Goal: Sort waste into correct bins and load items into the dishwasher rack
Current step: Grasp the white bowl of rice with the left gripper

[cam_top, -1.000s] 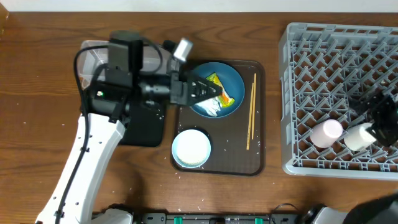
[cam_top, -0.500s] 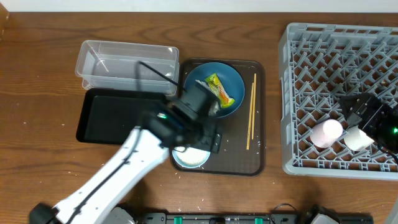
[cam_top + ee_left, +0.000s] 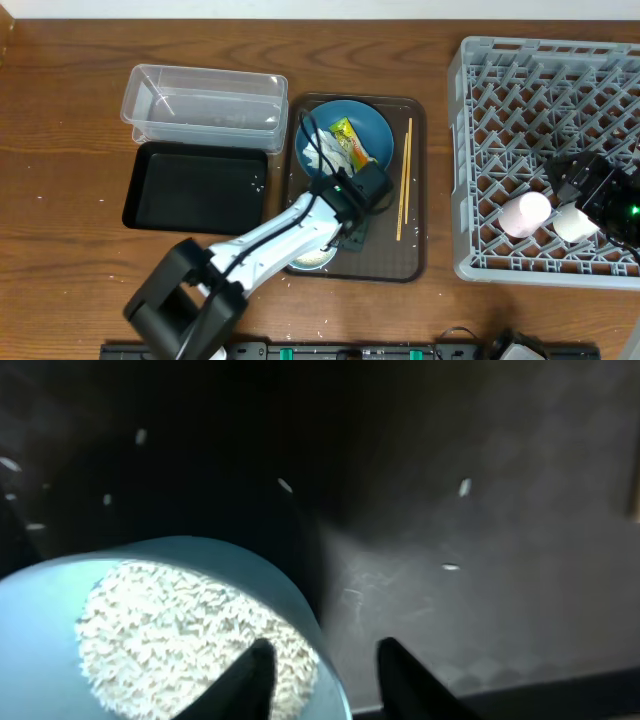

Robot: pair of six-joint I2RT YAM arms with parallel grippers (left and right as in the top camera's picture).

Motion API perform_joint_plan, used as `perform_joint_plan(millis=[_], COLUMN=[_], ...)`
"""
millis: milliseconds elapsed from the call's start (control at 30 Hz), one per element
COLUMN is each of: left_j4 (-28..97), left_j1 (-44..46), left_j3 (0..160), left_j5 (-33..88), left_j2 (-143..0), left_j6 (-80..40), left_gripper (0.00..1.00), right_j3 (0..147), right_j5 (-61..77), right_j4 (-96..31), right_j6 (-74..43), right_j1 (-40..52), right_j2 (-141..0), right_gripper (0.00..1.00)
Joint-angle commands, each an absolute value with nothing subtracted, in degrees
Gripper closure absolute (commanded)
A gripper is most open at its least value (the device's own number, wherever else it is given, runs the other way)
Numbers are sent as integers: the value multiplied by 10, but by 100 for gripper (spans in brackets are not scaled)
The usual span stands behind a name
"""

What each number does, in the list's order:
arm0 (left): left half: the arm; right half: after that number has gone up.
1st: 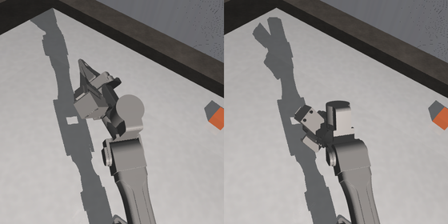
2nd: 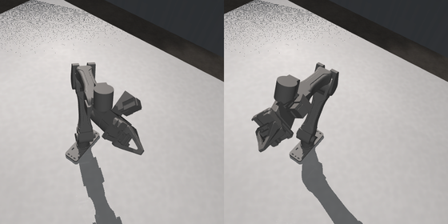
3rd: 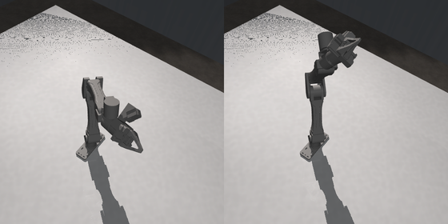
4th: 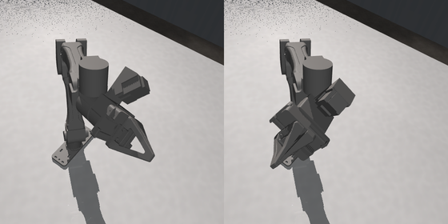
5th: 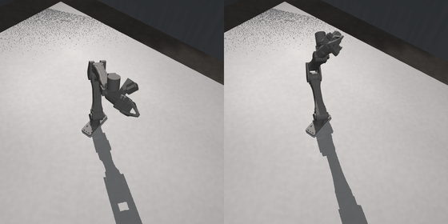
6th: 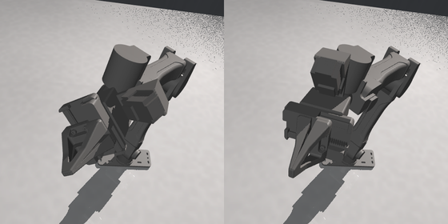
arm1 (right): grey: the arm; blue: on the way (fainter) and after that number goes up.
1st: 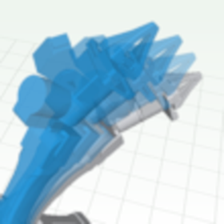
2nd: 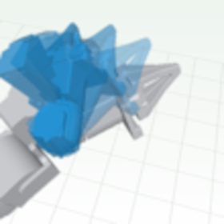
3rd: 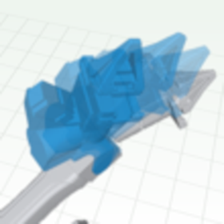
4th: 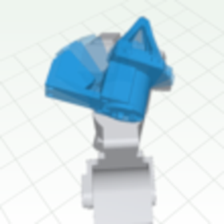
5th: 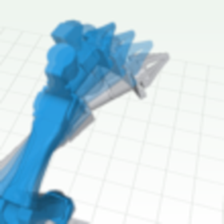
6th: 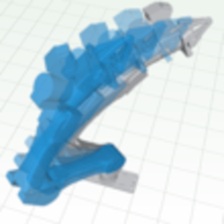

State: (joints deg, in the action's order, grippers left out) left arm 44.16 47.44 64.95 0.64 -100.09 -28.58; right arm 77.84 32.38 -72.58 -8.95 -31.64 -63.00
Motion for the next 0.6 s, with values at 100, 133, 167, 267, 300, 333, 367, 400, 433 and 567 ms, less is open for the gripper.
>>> perform_joint_plan(millis=[100, 133, 167, 267, 300, 333, 367, 400, 433, 567], left_j4=[436, 436, 436, 436, 436, 436, 439, 447, 456, 499], left_j1=[476, 476, 476, 476, 476, 476, 476, 476, 476, 470], left_j3=[648, 648, 648, 648, 648, 649, 652, 657, 663, 700], left_j5=[-5, -4, -4, 3, 11, 23, 31, 40, 44, 65], left_j2=[-1031, -1031, -1031, -1031, -1031, -1029, -1028, -1022, -1016, -971], left_j6=[-304, -305, -306, -306, -306, -305, -305, -305, -303, -280], left_gripper=[74, 76, 78, 94, 94, 94, 94, 94, 94, 94], right_j3=[783, 783, 783, 783, 783, 783, 783, 783, 783, 783], right_j5=[323, 323, 323, 323, 323, 323, 323, 323, 323, 323], right_j4=[-726, -726, -726, -726, -726, -726, -726, -726, -726, -726], right_j6=[-92, -92, -92, -92, -92, -92, -92, -92, -92, -92], right_j1=[-313, -313, -313, -313, -313, -313, -313, -313, -313, -313], right_j2=[-630, -630, -630, -630, -630, -630, -630, -630, -630, -630], right_gripper=[9, 9, 9, 9, 9, 9, 9, 9, 9, 9])
